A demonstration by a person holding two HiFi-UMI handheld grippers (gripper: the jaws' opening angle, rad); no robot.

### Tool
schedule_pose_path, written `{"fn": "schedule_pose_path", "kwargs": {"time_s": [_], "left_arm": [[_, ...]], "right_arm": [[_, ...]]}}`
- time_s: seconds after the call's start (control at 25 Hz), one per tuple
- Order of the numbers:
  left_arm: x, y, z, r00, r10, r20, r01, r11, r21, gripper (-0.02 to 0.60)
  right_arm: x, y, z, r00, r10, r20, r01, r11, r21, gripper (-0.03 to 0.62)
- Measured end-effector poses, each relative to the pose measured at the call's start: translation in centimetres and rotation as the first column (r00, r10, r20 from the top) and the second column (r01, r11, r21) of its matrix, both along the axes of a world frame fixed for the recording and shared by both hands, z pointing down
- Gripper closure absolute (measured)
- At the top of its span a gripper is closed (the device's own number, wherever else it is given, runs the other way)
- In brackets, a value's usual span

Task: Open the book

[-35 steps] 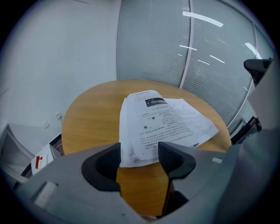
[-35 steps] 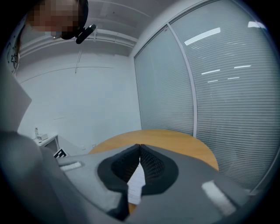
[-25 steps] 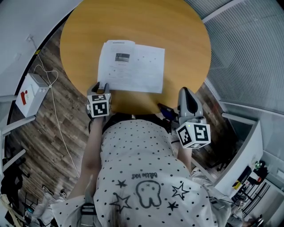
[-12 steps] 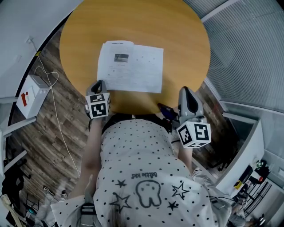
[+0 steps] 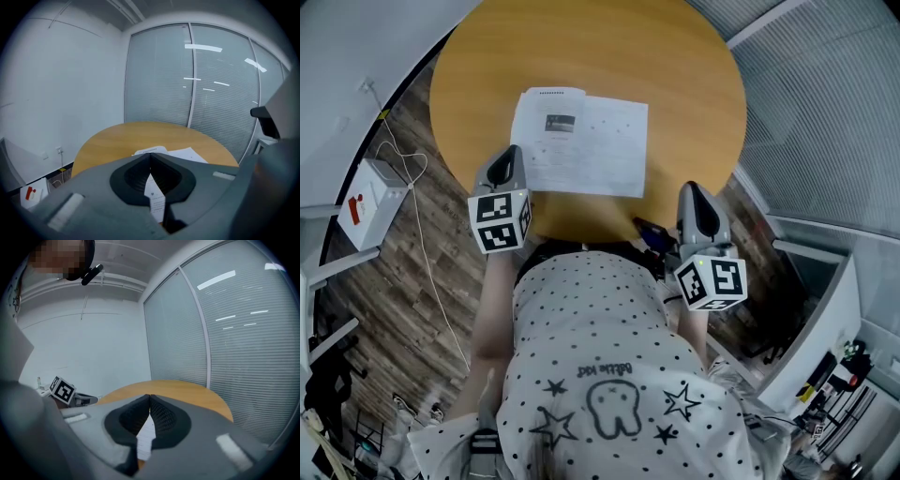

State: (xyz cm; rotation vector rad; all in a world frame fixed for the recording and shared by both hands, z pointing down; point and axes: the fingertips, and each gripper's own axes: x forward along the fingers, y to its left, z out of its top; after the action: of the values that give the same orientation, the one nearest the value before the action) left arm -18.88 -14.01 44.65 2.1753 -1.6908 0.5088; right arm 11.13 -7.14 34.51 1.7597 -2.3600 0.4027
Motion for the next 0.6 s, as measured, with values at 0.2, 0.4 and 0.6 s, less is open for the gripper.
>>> {"fn": "schedule_pose_path", "kwargs": {"time_s": [0.2,0.4,0.6], "left_arm": [[0.9,-0.8,-6.0,0.998,0.03,-0.062,-0.023,0.992,0.126,0.571],[2.3,-0.3,-12.2,0.992,0.098,-0.076,-0.074,0.961,0.268,0.571],[3.6,1.0,-17.2,0.988,0.153,0.022,-0.149,0.903,0.403,0.571]], "right_arm": [[-0.3,0.1,-0.2,1.0,-0.007,-0.007,0.007,1.0,0.007,0.589],[-0.5,0.2,-0.6,1.0,-0.008,-0.011,0.008,1.0,0.016,0.589],[-0.8,-0.1,-1.0,1.0,-0.004,-0.011,0.004,1.0,0.03,0.589]]}}
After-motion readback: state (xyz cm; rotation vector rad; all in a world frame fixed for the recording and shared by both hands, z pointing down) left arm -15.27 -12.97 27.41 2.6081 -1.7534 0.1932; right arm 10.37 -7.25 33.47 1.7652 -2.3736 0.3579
